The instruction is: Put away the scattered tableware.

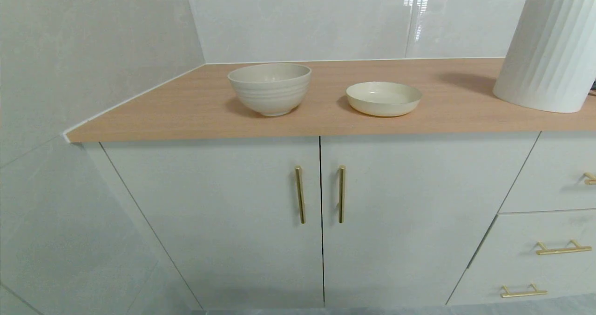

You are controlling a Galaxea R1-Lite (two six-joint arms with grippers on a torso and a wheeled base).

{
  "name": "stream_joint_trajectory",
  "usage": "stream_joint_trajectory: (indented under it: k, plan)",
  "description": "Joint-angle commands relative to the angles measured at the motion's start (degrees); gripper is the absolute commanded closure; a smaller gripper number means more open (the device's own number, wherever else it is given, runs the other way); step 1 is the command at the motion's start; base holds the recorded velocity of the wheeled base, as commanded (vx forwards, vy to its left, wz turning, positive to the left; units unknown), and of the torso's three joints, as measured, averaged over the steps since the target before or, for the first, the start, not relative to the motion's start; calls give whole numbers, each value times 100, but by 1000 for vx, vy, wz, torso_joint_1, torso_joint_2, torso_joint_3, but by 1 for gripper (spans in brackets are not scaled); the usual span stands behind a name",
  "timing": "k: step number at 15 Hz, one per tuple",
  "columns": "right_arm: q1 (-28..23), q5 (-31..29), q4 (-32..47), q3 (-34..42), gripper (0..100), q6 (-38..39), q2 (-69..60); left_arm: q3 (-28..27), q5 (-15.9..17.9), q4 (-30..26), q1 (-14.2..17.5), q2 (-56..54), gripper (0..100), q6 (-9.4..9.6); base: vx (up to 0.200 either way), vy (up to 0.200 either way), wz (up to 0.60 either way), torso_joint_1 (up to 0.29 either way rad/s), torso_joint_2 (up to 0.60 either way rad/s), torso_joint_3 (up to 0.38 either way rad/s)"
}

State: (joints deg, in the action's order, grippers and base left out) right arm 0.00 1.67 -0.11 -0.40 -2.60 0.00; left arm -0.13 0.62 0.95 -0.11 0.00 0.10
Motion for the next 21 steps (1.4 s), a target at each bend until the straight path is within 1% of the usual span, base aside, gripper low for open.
stream_joint_trajectory:
  k: [1, 2, 3, 4, 5, 6, 8, 10, 12, 13, 15, 16, 17, 18, 21]
  plan:
    - [123, 308, 2, -1357, 0, 374, 826, 5, -1, 2, 2, 0, 0, -1, 0, 0, 0, 0, 0, 0]
    - [229, 448, 29, -1885, 0, 708, 1336, -4, -1, 2, 2, 0, 0, -1, 0, 0, 0, 0, 0, 0]
    - [457, 800, 90, -2183, 0, 594, 2162, 5, -1, 2, 2, 0, 0, -1, 0, 0, 0, 0, 0, 0]
    - [580, 923, 72, -2359, 0, 427, 2909, 5, -1, 2, 2, 0, 0, -1, 0, 0, 0, 0, 0, 0]
    - [642, 905, 46, -2535, 0, 444, 3647, 5, -1, 2, 2, 0, 0, -1, 0, 0, 0, 0, 0, 0]
    - [835, 967, 37, -2878, 0, 435, 4307, -4, -1, 2, 2, 0, 0, -1, 0, 0, 0, 0, 0, 0]
    - [1793, 1002, 29, -3467, 0, 453, 5353, -4, -1, 2, 2, 0, 0, -1, 0, 0, 0, 0, 0, 0]
    - [2373, 1011, -15, -4003, 0, 497, 6337, 5, -1, 2, 2, 0, 0, -1, 0, 0, 0, 0, 0, 0]
    - [2558, 1143, -323, -4460, 0, 717, 7356, -4, -1, 2, 2, 0, 0, -1, 0, 0, 0, 0, 0, 0]
    - [2760, 1274, -525, -4671, 0, 910, 7796, 5, -1, 2, 2, 0, 0, -1, 0, 0, 0, 0, 0, 0]
    - [2874, 1679, -613, -5101, 0, 1165, 8332, -4, -1, 2, 2, 0, 0, -1, 0, 0, 0, 0, 0, 0]
    - [3050, 2136, -631, -5295, 0, 1341, 8684, 5, -1, 2, 2, 0, 0, -1, 0, 0, 0, 0, 0, 0]
    - [3129, 2303, -657, -5365, 0, 1420, 8877, 5, -1, 2, -7, 0, 0, -1, 0, 0, 0, 0, 0, 0]
    - [3182, 2355, -877, -5453, 0, 1499, 9316, 5, -1, 2, 2, 0, 0, -1, 0, 0, 0, 0, 0, 0]
    - [3401, 2347, -1826, -5497, 0, 1490, 10063, 5, -1, 2, 2, 0, 0, -1, 0, 0, 0, 0, 0, 0]
